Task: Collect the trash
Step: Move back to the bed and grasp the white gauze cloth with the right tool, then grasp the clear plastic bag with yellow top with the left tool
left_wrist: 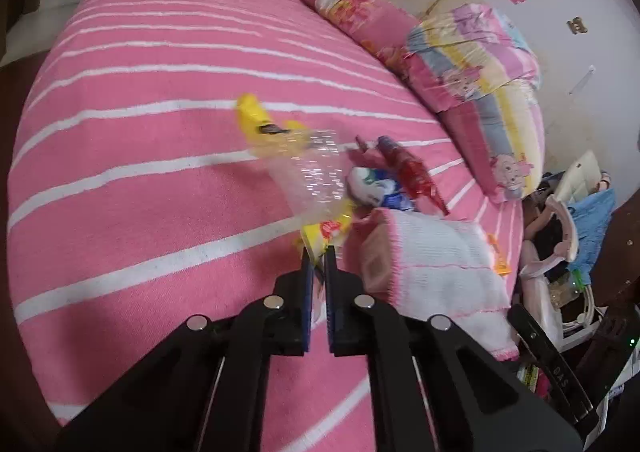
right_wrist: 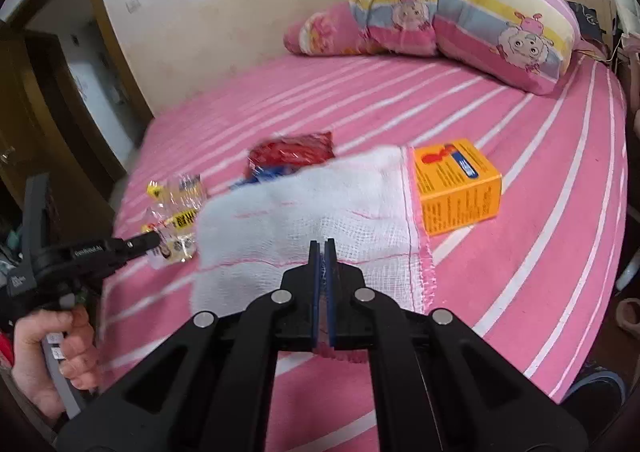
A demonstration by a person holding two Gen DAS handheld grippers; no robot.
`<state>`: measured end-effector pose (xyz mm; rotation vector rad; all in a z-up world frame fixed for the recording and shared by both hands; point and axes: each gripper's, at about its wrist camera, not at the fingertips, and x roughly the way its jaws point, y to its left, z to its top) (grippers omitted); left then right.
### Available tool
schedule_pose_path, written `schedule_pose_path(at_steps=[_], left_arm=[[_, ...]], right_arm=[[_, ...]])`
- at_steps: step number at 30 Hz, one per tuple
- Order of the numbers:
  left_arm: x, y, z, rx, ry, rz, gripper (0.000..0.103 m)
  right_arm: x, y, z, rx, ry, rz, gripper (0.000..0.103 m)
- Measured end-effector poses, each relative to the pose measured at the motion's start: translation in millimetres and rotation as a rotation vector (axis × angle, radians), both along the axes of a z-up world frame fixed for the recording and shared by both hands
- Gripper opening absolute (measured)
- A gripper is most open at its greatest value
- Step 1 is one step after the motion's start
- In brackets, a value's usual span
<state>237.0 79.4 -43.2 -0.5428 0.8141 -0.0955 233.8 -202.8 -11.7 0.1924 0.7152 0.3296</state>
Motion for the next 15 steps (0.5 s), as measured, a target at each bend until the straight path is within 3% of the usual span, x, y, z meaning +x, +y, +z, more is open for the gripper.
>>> schedule_pose_path(at_steps=[15], left_arm=[[-83.1,-3.1,35.8,-0.084,-0.124,0.004,0.004]], right_arm=[[-61.9,0.7,80.4,0.193,-0.133,0.083,0.003]])
